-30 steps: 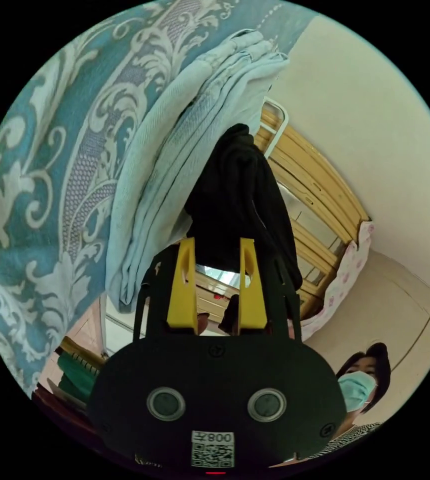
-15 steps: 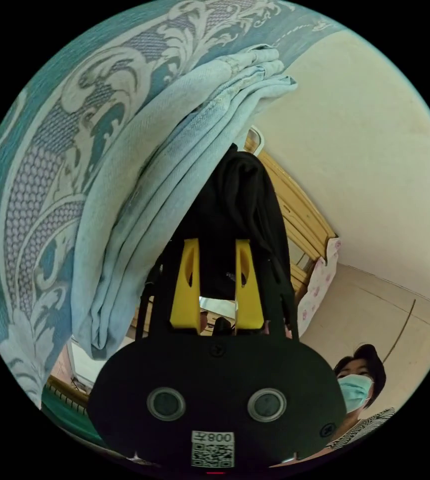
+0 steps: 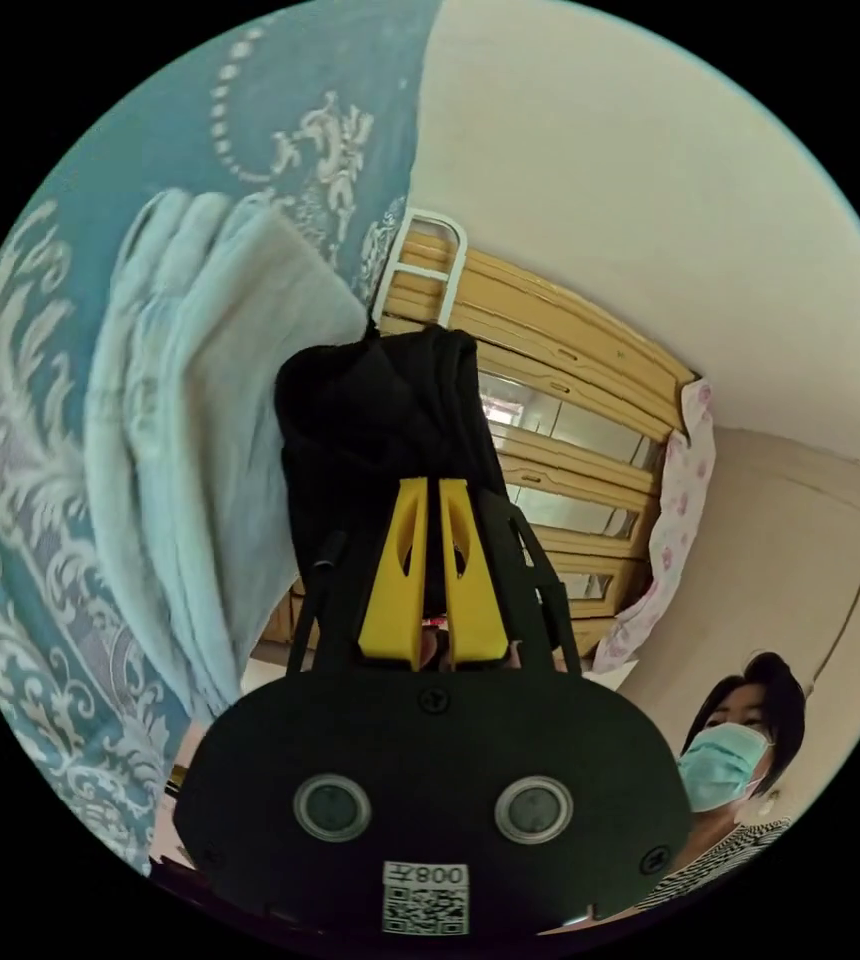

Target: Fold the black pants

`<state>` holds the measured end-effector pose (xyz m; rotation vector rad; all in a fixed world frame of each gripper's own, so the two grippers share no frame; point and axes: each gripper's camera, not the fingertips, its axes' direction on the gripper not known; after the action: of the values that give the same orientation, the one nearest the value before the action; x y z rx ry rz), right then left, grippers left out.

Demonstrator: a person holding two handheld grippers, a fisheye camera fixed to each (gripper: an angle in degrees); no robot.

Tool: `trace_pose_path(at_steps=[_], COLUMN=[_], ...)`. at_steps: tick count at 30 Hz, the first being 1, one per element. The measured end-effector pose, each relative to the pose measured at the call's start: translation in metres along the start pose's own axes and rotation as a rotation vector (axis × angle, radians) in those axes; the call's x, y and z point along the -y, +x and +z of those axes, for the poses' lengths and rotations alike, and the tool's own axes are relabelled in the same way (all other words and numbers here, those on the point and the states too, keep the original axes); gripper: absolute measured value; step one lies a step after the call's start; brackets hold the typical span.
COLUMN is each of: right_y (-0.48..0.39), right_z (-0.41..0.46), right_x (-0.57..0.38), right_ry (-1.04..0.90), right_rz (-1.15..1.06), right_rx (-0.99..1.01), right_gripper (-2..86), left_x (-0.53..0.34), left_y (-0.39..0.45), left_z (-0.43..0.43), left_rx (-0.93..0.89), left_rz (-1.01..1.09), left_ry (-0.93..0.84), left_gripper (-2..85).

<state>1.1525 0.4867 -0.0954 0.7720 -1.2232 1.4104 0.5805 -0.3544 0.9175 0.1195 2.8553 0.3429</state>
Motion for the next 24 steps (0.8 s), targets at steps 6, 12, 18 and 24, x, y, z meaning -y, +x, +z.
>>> trace_pose_path(at_steps=[6, 12, 18, 24], right_y=[-0.04, -0.056, 0.072, 0.131], right_z=[0.005, 0.015, 0.015, 0.011], right_x=[0.042, 0.044, -0.017, -0.061], right_ry=[0.005, -0.04, -0.05, -0.028], right_rz=[-0.118, -0.206, 0.092, 0.229], right_rx=[0.009, 0.034, -0.186, -0.229], right_gripper=[2.2, 2.3, 2.4, 2.6], left_x=[0.054, 0.078, 0.094, 0.103], left_y=[0.075, 0.064, -0.073, -0.081], left_z=[0.067, 0.068, 0.007, 0.006], left_rx=[-0.025, 0.069, 0.465, 0.423], left_rz=[0.222, 0.354, 0.008, 0.117], left_ry=[-0.103, -0.148, -0.075, -0.08], left_gripper=[2.0, 2.0, 1.0, 0.2])
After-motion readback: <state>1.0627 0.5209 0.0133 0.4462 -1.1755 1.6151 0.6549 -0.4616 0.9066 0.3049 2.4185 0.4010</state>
